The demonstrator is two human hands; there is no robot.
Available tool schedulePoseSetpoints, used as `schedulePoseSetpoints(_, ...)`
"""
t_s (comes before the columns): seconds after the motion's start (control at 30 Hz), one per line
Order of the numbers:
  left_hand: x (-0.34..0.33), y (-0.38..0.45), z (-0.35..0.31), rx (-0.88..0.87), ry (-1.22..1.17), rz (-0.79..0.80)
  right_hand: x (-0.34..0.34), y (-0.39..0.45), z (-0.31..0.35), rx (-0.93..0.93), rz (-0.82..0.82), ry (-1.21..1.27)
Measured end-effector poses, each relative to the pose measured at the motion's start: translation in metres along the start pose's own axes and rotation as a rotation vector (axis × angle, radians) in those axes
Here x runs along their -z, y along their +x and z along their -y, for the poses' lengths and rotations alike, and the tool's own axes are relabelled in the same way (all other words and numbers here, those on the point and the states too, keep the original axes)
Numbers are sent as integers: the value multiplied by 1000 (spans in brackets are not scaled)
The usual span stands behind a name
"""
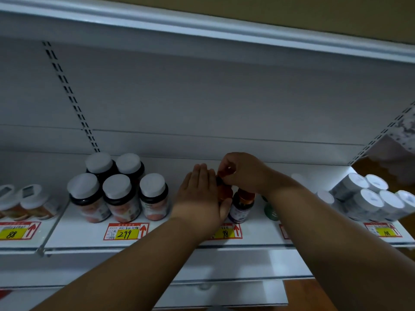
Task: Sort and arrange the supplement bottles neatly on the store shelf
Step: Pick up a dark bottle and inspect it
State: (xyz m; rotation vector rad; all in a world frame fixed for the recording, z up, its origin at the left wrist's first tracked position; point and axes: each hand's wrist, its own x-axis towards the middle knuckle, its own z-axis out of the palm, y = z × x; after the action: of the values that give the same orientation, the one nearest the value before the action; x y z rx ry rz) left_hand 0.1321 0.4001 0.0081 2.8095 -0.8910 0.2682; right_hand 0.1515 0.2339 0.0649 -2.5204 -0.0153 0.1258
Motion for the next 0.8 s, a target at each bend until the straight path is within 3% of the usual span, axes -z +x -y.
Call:
schedulePoseSetpoints(0.27, 20, -4, 3, -5, -58, -26, 6, -18, 9, -21, -73, 12)
schedulePoseSetpoints(0.4, 39, -13, 14, -26, -133, -175, 4, -27, 32, 60, -164, 5)
schedulePoseSetpoints(0.67, 83, -62, 71, 85, -152, -235, -30, -42, 120, 187, -337, 34)
schedulePoseSetpoints(0.8, 105, -115, 133, 136, -160, -292, -67, -46, 195, 264, -317, 43)
